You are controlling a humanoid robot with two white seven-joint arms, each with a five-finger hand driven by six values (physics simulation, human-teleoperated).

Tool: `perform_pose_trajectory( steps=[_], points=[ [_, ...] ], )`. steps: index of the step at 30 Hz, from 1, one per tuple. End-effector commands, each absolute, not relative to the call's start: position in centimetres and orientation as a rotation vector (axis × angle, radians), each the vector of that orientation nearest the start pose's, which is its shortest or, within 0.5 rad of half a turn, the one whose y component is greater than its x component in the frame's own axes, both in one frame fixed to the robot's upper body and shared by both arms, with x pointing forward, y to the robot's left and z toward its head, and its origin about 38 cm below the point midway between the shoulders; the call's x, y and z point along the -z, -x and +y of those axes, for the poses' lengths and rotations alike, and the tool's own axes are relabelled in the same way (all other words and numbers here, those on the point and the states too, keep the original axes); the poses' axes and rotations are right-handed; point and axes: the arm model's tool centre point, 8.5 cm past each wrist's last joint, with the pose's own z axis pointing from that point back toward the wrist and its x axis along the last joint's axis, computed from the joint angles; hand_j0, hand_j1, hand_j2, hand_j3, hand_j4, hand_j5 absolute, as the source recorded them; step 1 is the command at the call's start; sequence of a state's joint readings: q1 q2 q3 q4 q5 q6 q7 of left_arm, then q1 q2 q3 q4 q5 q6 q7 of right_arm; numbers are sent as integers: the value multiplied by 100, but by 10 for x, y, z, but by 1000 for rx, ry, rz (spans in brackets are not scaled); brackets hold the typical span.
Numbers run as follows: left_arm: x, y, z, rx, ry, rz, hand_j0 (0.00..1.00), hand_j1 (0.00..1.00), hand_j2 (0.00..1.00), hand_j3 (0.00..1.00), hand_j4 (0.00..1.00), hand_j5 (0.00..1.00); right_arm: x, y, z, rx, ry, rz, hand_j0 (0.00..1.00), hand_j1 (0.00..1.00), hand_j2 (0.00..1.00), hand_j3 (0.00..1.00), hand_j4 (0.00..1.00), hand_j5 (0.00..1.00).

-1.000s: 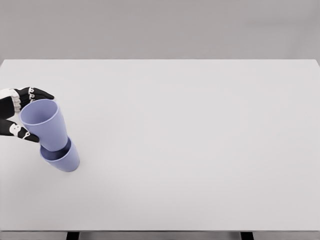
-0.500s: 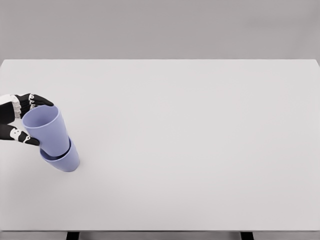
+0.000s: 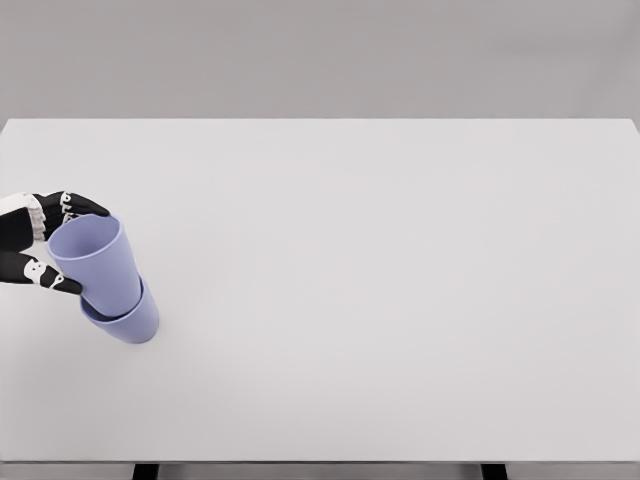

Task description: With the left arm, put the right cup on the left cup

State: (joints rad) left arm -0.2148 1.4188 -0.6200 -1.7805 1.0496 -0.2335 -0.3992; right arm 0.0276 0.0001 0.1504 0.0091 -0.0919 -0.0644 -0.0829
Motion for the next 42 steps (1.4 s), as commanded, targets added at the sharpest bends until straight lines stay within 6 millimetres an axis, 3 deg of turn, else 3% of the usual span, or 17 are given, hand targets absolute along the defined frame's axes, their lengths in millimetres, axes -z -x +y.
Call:
perform_pose_trajectory(
  steps=[1,10,12,29,42],
  points=[
    [-238,-328,407,861,332,-1299,65,65,65,65,65,65,261,14,-279,-58,168,-28,100,100,100,100,100,100],
    [-235,-329,408,854,328,-1299,74,74,74,74,74,74,261,14,-279,-58,168,-28,100,100,100,100,100,100],
    [-236,-329,409,856,326,-1298,81,81,81,81,81,81,261,14,-279,-58,168,-28,100,100,100,100,100,100],
    [-235,-328,409,855,326,-1294,85,85,85,85,85,85,261,14,-279,-58,168,-28,100,100,100,100,100,100],
    [-235,-327,411,854,323,-1290,95,95,95,95,95,95,261,14,-279,-58,168,-28,100,100,100,100,100,100]
  ],
)
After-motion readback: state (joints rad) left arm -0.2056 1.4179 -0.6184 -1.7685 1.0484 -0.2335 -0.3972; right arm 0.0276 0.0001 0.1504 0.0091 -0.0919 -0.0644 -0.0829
